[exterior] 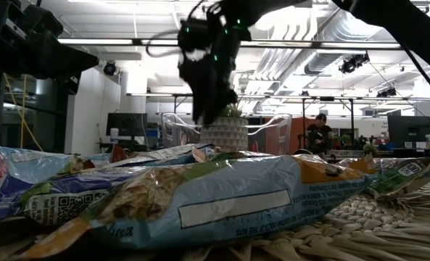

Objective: Pick and place Granola Bars by type
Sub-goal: Put the blue granola bar into the top transparent bin

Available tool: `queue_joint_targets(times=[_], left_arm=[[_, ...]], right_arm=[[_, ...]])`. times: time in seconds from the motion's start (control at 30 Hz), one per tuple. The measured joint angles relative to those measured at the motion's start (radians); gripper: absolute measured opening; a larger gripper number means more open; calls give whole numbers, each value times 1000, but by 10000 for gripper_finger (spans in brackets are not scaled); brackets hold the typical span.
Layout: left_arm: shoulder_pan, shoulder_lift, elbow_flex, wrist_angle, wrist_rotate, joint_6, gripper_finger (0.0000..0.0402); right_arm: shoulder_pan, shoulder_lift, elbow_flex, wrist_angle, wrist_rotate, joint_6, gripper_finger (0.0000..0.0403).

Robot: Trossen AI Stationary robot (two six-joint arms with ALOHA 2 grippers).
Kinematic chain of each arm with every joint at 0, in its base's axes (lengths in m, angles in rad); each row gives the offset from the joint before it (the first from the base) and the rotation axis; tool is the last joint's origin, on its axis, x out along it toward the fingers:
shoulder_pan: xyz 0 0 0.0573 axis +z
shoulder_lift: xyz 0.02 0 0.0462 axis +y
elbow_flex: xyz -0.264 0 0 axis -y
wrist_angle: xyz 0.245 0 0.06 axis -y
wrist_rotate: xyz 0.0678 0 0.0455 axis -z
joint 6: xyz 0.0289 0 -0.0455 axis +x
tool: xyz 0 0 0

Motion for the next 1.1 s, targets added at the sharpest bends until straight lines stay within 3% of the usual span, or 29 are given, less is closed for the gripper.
queue_joint_targets(times=[0.37, 0.53, 1.1], left_arm=[[0, 0, 0, 0, 0, 0, 1], [0, 0, 0, 0, 0, 0, 1], [0, 0, 0, 0, 0, 0, 1]], right_arm=[[85, -1, 298, -74, -187, -70, 239], [139, -64, 268, -50, -266, -98, 239], [326, -154, 270, -314, -248, -107, 239]])
